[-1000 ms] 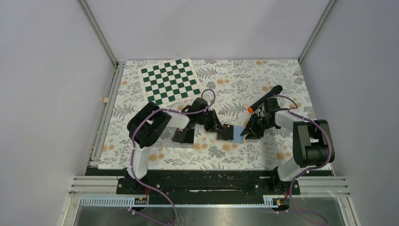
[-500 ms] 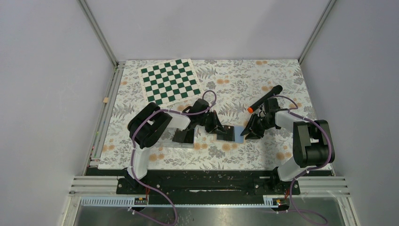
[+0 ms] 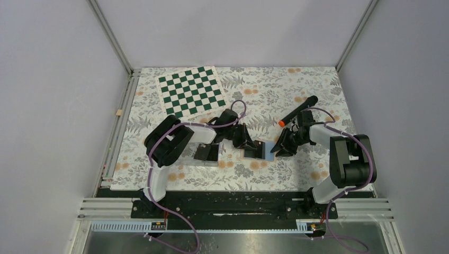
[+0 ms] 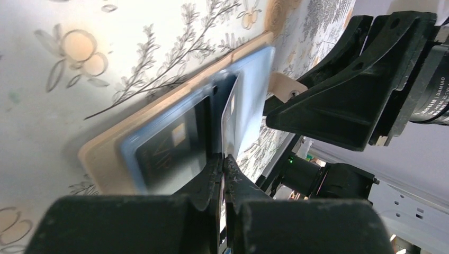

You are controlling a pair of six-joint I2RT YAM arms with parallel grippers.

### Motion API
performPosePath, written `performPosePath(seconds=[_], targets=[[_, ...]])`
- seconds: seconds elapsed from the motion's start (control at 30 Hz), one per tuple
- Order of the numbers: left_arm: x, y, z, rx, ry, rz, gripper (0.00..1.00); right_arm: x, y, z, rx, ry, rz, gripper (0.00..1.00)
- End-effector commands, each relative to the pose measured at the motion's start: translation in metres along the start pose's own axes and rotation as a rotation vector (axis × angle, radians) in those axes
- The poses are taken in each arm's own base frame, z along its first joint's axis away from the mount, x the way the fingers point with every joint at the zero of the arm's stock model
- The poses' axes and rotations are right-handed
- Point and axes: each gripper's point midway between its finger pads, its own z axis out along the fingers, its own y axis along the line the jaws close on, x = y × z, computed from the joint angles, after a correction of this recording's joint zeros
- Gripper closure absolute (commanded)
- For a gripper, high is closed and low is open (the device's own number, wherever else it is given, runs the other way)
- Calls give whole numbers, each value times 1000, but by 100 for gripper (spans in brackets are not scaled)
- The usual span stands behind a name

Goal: Put the credit cards into the card holder
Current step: Insert the credit card into the card holder.

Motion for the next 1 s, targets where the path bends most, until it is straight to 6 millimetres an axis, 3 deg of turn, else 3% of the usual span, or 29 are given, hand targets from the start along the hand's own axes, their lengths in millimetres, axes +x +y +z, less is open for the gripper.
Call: performPosePath(seconds=[0.0, 0.8, 0.97], targets=[[6, -9, 10, -8, 46, 53, 100, 0, 1, 2, -11, 10, 4, 60], [11, -14, 35, -56, 127, 18, 100, -1, 4, 3, -22, 23, 7, 64], [16, -21, 37, -78, 153, 39, 87, -1, 4, 4, -22, 25, 9, 64]])
